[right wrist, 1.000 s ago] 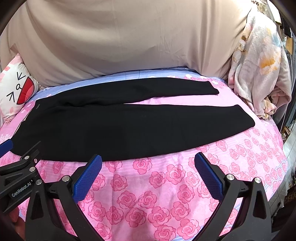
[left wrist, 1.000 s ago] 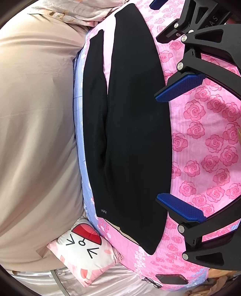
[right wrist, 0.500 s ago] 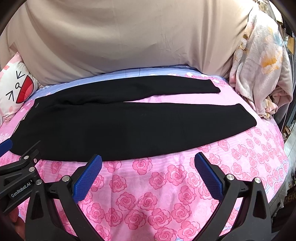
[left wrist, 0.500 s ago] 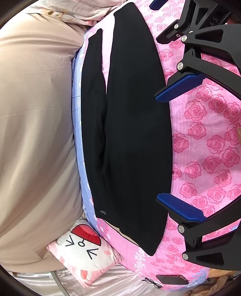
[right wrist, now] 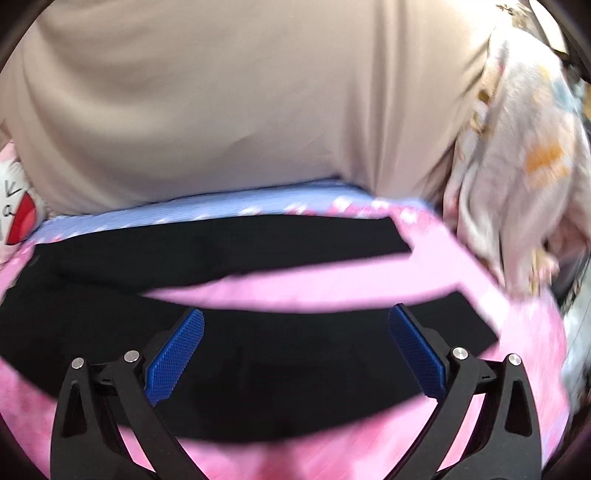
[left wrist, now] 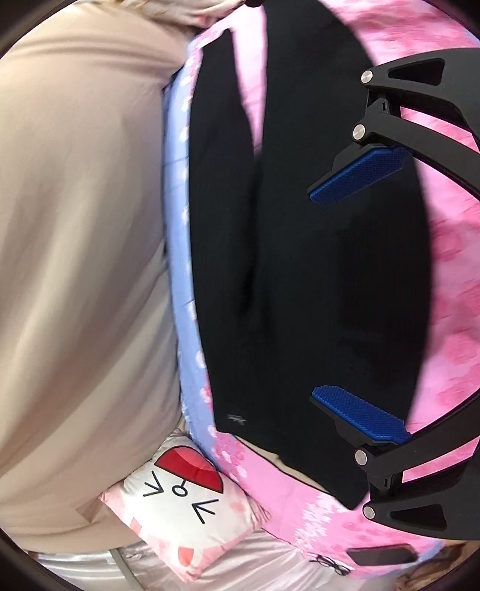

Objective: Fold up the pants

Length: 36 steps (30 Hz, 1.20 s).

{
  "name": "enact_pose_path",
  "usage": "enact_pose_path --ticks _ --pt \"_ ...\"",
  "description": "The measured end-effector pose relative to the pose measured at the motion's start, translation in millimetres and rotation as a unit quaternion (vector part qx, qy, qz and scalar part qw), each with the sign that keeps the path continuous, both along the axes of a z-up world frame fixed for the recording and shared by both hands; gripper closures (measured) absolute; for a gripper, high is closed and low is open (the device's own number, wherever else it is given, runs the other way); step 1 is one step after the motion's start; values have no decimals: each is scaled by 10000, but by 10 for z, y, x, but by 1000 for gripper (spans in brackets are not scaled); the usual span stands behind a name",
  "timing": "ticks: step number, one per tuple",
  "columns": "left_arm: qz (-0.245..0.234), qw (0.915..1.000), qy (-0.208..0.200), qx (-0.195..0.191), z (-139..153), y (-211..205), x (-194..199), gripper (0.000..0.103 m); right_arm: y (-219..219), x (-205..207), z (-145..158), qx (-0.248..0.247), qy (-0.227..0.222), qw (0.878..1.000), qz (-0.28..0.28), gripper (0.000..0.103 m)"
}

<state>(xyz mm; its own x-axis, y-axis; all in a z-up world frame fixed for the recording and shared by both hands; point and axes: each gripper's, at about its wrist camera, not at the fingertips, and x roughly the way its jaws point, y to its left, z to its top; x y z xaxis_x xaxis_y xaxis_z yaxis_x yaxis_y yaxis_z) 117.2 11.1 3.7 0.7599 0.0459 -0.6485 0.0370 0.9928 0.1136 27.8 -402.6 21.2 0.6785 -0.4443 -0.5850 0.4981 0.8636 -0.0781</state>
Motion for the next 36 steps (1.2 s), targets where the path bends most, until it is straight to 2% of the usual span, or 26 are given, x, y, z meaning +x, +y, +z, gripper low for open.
enact_pose_path --ticks 2,7,9,12,13,15,16,20,22,26,29,33,36 --pt "82 9999 3 -100 24 120 242 6 -511 183 -34 331 6 9994 97 5" --pt "396 9981 -115 -454 69 575 990 6 -1741 653 -209 966 117 9951 -200 5" --pt "561 9968 -42 -574 60 826 1344 6 -2048 837 -296 1201 267 9922 -188 5" --pt "857 9940 298 -607 -20 1230 1869 6 -2412 1104 -427 1679 465 9847 -77 5" --pt "907 9936 422 -533 -55 1361 2038 6 -2458 1155 -440 1770 463 9831 -50 5" --pt "1322 9886 689 -197 -146 1668 2363 6 -2642 1289 -497 1939 501 9797 -107 5" --pt "1422 9865 796 -180 -193 1829 2499 6 -2707 1345 -529 2021 554 9777 -110 5" --pt "1653 9755 1377 -468 -453 2434 2866 6 -2826 1588 -676 2084 960 9733 42 5" --pt "1676 9735 1454 -557 -562 2605 2931 6 -2814 1678 -725 1949 1148 9740 108 5" --pt "1540 9724 1721 -334 -831 2667 3065 5 -2759 1825 -773 1634 1415 9761 209 5" --pt "1469 9769 1503 -394 -843 2656 3073 5 -2735 1878 -787 1553 1538 9755 267 5" --pt "1441 9770 1465 -577 -866 2643 3123 7 -2780 1878 -787 1621 1544 9735 470 5" --pt "1385 9755 1480 -849 -862 2653 3137 17 -2796 1865 -775 1549 1574 9736 582 5"
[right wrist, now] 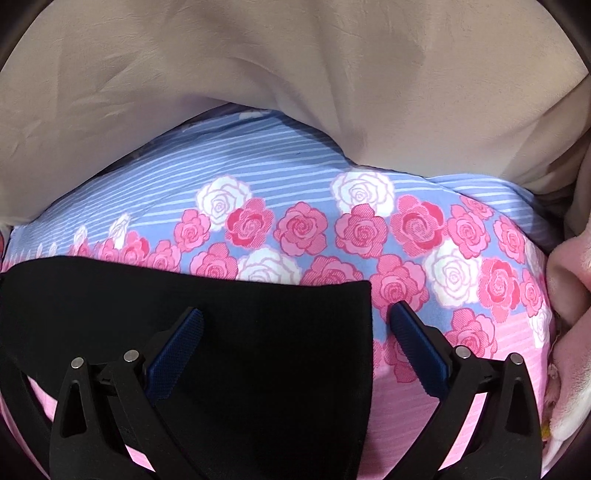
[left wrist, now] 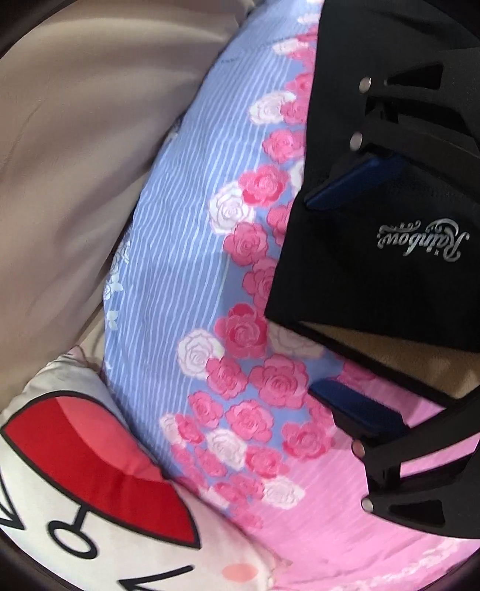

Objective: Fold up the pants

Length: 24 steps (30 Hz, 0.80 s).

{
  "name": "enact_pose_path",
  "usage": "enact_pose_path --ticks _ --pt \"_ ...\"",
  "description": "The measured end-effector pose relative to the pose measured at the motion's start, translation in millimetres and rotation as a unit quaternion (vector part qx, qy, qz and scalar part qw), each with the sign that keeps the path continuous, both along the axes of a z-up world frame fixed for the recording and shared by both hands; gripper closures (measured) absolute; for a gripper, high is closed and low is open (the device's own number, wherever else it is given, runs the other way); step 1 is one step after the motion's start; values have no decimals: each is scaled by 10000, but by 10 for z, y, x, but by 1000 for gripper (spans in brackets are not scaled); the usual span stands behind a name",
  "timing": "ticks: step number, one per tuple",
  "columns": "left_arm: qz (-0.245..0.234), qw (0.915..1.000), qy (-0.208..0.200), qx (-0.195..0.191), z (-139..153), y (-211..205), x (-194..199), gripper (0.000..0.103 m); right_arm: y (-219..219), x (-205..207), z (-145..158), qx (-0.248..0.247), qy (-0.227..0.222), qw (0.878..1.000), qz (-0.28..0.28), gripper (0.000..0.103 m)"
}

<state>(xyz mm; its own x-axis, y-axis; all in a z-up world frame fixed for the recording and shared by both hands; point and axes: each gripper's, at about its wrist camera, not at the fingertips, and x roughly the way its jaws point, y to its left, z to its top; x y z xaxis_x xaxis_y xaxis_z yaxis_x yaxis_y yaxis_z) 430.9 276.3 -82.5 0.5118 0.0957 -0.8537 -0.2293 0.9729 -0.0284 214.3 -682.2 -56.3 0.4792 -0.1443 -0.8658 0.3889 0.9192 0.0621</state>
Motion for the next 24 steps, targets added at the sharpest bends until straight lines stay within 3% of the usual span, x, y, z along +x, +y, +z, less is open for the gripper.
enact_pose_path --ticks 2,5,7,8,9,10,11,14,18,24 --pt "-33 10000 -58 16 -2 -30 -7 22 3 29 18 -74 29 10000 19 5" --pt "-122 9999 -105 41 24 -112 18 38 35 35 13 -188 -125 9997 -20 5" --pt "-244 9997 -92 43 52 -173 47 61 49 47 51 -238 -233 9994 -37 11" --pt "-266 9996 -79 31 69 -194 47 69 37 57 60 -222 -311 9993 -61 26" --pt "-328 9994 -50 -50 81 -216 62 79 30 50 125 -114 -394 9991 -82 54" --pt "-355 9994 -30 -45 92 -238 64 82 23 24 185 96 -483 9988 -68 68" --pt "-380 9993 -23 0 102 -263 58 82 25 2 216 282 -552 9981 -20 78" --pt "-354 9993 -94 72 143 -307 6 83 204 -14 289 -37 -423 9990 168 84" --pt "-252 9989 -383 -125 366 -263 -131 83 403 -164 631 -143 -877 9958 204 86" --pt "-513 9930 -1012 -341 1023 -251 -673 82 694 -684 1374 -295 -1526 9866 490 86"
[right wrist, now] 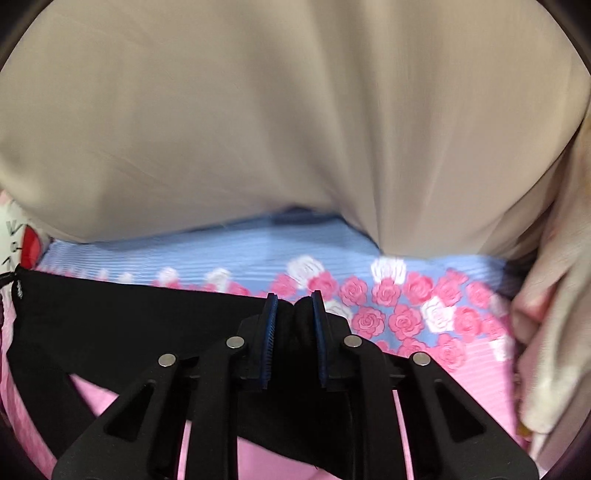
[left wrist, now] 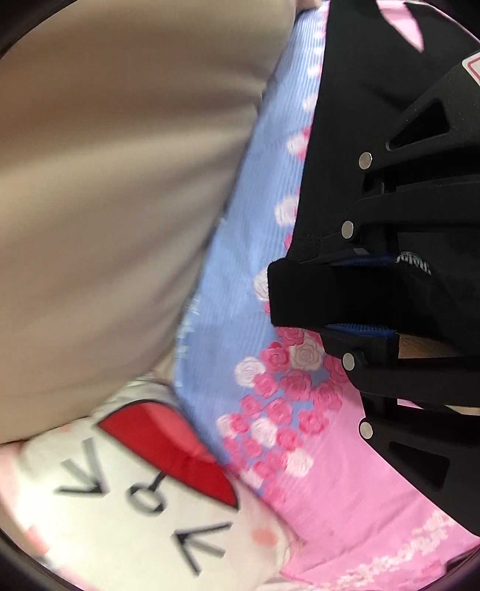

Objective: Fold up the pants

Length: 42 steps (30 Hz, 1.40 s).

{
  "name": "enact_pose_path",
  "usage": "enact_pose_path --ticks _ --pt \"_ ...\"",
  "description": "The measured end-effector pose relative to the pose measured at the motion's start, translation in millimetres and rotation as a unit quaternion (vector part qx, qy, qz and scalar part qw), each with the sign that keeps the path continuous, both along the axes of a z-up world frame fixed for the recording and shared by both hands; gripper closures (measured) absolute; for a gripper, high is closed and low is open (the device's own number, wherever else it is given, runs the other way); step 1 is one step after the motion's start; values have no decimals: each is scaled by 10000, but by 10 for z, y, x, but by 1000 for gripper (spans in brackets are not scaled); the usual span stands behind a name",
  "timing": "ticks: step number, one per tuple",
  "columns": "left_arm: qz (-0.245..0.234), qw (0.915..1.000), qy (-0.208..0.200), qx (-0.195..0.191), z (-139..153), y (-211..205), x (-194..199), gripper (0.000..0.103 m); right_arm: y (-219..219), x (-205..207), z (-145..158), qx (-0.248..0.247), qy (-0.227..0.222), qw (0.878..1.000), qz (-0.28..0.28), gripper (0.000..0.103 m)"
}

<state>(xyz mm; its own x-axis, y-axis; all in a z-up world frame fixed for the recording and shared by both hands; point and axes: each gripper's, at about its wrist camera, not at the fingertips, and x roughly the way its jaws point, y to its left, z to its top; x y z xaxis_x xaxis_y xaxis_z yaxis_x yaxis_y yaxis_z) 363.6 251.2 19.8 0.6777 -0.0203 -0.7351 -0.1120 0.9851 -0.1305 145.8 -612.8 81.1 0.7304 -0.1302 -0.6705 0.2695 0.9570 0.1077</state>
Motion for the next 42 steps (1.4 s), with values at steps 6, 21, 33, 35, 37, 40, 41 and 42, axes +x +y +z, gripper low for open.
enact_pose_path --ticks 6,21,33,35,37,40,41,42 --pt "-472 9964 -690 -146 524 -18 -1060 82 546 -1009 498 -320 -607 9969 388 86" --pt "-282 9986 403 -193 -701 292 -2582 80 532 -2829 -408 820 -576 9932 -589 89" --pt "-99 9984 554 20 -823 213 -2537 79 1247 -1906 -1178 1078 638 9921 -38 43" --pt "-85 9984 564 64 -829 204 -2528 79 1321 -1834 -1159 751 731 9945 -53 86" --pt "-82 9984 557 105 -795 204 -2523 79 1348 -1857 -931 612 541 9967 22 93" --pt "-95 9991 414 59 -649 259 -2547 79 1217 -2101 -209 -88 -104 9998 -170 94" --pt "-91 9993 371 46 -608 275 -2553 79 1112 -2180 -79 -252 -168 9990 -326 94" --pt "-79 9994 337 27 -579 299 -2555 79 995 -2236 -3 -432 -129 9978 -486 94"
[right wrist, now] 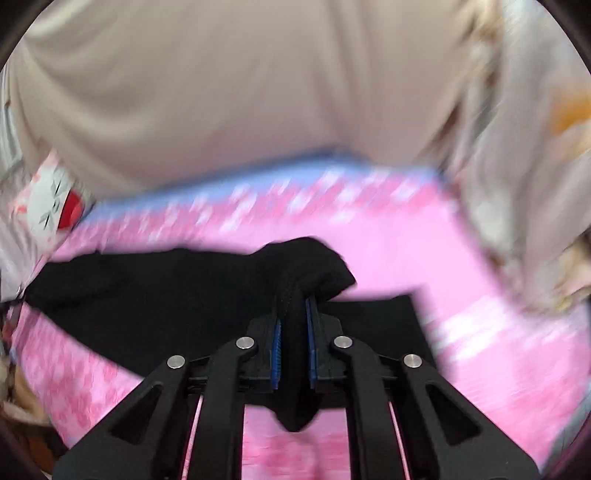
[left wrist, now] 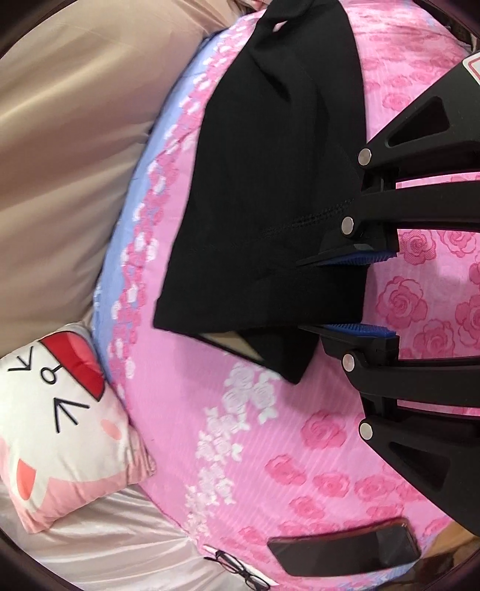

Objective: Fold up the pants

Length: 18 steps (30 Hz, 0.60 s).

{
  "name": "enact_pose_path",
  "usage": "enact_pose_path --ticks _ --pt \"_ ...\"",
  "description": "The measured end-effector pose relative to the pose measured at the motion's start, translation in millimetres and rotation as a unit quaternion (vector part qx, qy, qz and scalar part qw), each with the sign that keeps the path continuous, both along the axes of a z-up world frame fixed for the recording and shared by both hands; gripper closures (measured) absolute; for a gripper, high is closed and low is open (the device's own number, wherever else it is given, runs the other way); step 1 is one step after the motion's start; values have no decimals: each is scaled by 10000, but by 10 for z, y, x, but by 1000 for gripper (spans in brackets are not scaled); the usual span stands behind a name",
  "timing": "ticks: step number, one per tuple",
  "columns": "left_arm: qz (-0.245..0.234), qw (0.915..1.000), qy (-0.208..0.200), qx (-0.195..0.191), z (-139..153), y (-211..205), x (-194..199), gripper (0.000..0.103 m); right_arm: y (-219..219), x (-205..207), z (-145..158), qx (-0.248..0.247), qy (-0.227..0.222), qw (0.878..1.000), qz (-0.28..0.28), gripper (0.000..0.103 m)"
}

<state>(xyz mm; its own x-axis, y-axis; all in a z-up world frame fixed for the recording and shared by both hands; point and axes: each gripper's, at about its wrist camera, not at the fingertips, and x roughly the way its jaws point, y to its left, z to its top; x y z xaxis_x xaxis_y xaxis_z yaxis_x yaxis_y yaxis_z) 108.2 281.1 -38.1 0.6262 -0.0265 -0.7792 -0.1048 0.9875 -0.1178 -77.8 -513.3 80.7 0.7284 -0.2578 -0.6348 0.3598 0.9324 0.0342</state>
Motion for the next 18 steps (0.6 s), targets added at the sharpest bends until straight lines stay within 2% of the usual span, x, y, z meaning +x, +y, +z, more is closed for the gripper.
enact_pose_path --ticks 1,3,5,6,7,10,11,12,13,14,15,16,18 --pt "4 10000 17 6 -7 4 10 79 -128 -38 5 -123 137 9997 -144 93" --pt "3 9999 146 92 -107 -10 48 79 -447 -75 -252 300 477 9982 -202 90" --pt "39 9995 275 177 -244 -19 76 76 -672 -56 -710 577 1044 9918 -464 86" --pt "75 9997 212 120 -289 2 64 76 -728 -58 -883 737 1229 9881 -557 85" --pt "112 9998 139 51 -291 21 49 75 -757 -93 -1017 850 1217 9863 -713 84" --pt "166 9997 161 -6 -270 61 58 72 -741 -181 -951 1112 673 9888 -732 83" --pt "157 9997 174 10 -258 61 65 72 -773 -181 -939 1327 549 9872 -693 78" --pt "146 9997 187 37 -233 57 85 72 -795 -166 -933 1439 511 9858 -698 67" --pt "147 9997 191 46 -201 58 111 73 -806 -135 -935 1476 519 9851 -710 67" --pt "138 9997 178 6 -153 64 146 76 -806 -80 -940 1413 587 9856 -726 72" --pt "133 9998 149 -66 -78 84 190 77 -796 -10 -924 1368 655 9859 -705 96" --pt "177 9997 100 -114 2 117 230 79 -782 49 -886 1337 658 9861 -738 96" --pt "335 9992 -97 -177 247 226 294 91 -715 123 -569 1102 287 9911 -686 96"
